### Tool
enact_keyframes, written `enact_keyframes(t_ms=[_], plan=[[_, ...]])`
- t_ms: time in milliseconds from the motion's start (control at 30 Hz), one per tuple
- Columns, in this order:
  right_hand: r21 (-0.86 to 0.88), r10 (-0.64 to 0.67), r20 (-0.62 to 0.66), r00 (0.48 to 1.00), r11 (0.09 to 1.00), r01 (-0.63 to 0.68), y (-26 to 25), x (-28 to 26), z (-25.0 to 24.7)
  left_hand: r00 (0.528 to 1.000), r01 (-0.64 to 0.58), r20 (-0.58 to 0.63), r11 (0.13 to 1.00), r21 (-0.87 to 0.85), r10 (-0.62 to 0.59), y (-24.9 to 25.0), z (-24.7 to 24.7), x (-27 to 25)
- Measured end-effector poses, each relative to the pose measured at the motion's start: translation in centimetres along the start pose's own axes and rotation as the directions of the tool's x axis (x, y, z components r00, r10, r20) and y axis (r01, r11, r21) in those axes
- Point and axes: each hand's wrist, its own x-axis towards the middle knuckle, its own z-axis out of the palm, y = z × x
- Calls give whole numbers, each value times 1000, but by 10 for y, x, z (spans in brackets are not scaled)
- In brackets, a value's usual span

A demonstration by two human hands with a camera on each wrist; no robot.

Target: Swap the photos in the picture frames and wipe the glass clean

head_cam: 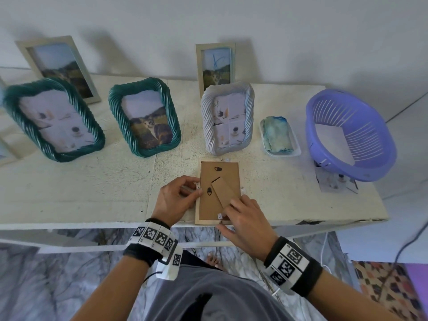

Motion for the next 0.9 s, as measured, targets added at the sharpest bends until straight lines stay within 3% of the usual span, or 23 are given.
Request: enact_keyframes(t_ms=[100, 233, 533, 600, 667, 767, 900], plan=[[44, -2, 15, 1000, 999, 1, -2, -3, 4, 1000, 0, -8, 1000, 0, 0, 1, 1, 0], [53, -97, 54, 994, 994, 94, -2, -2, 3, 1000, -4, -11, 1000, 6, 4, 2, 1, -1], [-70, -248, 129, 960, 963, 258, 2, 4, -6, 1000, 5, -14, 1000, -11, -5, 3, 1, -1], [-40, -193, 115, 975, 979, 198, 3, 10, -9, 1000, 0, -16, 1000, -14, -1, 2, 1, -2], [-57, -28, 55, 998, 998, 32, 3, 17, -11, 1000, -15, -8, 1000, -12, 15, 1, 0, -2], [-148, 215, -40, 976, 965, -219, 1, 30, -12, 999, -41, 2, 999, 1, 41, 1, -1, -3], [-171, 306, -90, 948, 933, -318, -8, 39, -8, 999, -53, -2, 999, 4, 53, -2, -2, -2]])
